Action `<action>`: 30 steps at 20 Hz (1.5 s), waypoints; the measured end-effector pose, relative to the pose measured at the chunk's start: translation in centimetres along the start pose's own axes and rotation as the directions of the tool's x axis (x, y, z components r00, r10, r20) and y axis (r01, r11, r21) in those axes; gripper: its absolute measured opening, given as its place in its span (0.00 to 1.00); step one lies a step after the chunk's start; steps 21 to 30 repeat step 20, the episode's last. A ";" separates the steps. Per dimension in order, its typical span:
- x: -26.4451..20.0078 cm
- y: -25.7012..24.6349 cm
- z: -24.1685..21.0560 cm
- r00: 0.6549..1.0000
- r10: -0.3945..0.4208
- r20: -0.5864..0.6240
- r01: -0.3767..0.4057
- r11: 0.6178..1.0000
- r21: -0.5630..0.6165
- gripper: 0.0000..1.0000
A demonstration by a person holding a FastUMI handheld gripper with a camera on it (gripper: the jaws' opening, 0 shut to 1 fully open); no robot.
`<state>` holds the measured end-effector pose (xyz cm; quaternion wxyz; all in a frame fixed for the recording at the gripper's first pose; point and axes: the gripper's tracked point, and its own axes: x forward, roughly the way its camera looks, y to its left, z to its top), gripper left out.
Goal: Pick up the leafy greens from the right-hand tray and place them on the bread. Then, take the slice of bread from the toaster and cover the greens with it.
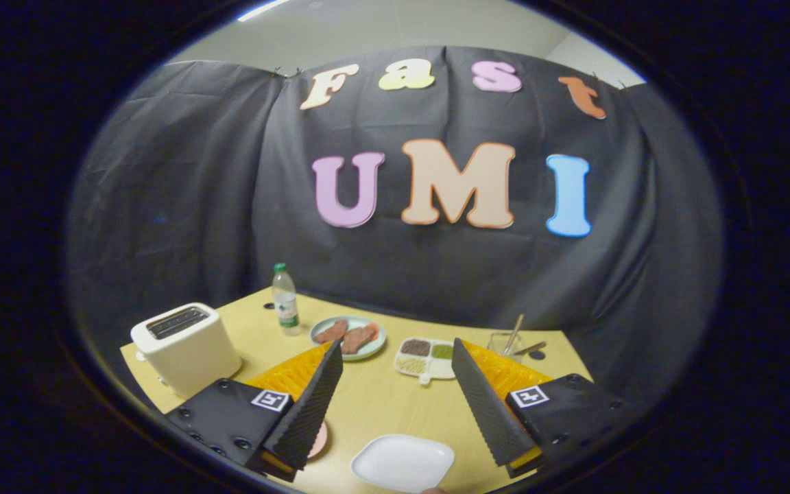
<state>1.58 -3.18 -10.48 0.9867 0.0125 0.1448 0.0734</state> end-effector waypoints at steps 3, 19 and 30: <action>0.1 -1.6 3.1 0.992 -0.066 0.106 0.065 0.998 0.005 1.00; -1.1 -2.3 7.2 0.969 -0.109 0.222 0.102 0.994 0.042 1.00; -1.2 -2.4 7.3 0.967 -0.110 0.229 0.103 0.994 0.045 1.00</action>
